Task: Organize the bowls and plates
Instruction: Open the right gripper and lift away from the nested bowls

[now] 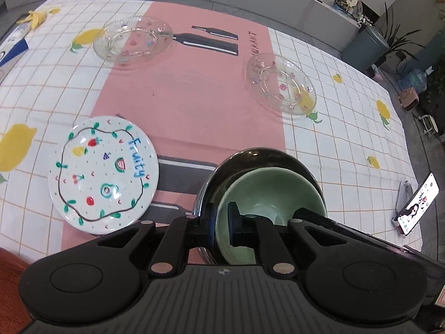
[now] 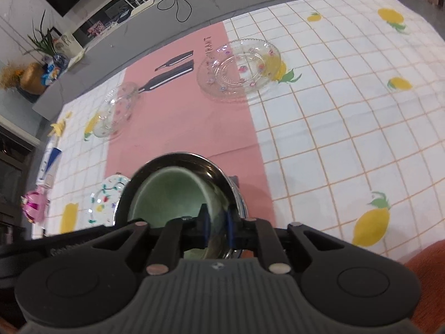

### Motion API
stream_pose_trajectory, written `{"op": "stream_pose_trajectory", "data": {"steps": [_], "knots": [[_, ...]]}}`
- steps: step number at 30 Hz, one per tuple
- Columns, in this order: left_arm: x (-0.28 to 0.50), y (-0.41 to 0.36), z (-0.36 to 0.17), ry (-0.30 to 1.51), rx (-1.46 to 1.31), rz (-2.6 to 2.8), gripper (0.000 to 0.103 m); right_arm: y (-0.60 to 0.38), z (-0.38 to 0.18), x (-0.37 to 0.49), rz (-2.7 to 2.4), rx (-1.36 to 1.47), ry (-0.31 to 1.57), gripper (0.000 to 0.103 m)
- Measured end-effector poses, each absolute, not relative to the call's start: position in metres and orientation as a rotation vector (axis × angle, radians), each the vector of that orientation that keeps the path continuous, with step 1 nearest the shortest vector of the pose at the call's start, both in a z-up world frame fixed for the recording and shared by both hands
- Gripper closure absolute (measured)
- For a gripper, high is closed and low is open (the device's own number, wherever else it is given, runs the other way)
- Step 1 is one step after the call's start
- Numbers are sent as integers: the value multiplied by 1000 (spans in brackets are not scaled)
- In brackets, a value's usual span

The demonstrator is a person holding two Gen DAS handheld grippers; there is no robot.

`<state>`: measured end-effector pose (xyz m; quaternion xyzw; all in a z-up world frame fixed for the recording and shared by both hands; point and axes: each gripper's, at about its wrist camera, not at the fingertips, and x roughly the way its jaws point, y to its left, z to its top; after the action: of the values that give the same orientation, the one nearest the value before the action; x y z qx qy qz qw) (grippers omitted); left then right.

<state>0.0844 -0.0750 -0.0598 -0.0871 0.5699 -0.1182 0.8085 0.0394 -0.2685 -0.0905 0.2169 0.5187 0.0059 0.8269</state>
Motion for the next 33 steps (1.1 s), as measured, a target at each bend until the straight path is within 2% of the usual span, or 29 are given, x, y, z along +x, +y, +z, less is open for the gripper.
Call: {"op": "stream_pose_trajectory", "data": {"steps": [11, 16, 30, 32, 33], "knots": [[82, -64, -47, 1175, -236, -254, 92, -273, -93, 43, 29, 506, 1117, 91], [80, -58, -37, 1118, -208, -219, 88, -267, -92, 46, 23, 477, 1123, 91], [83, -44, -45, 1156, -256, -220, 86, -276, -73, 37, 26, 450, 1094, 90], [83, -43, -47, 1163, -266, -224, 86, -280, -68, 35, 17, 450, 1079, 85], [83, -42, -48, 1167, -271, -226, 86, -282, -66, 34, -3, 437, 1069, 73]]}}
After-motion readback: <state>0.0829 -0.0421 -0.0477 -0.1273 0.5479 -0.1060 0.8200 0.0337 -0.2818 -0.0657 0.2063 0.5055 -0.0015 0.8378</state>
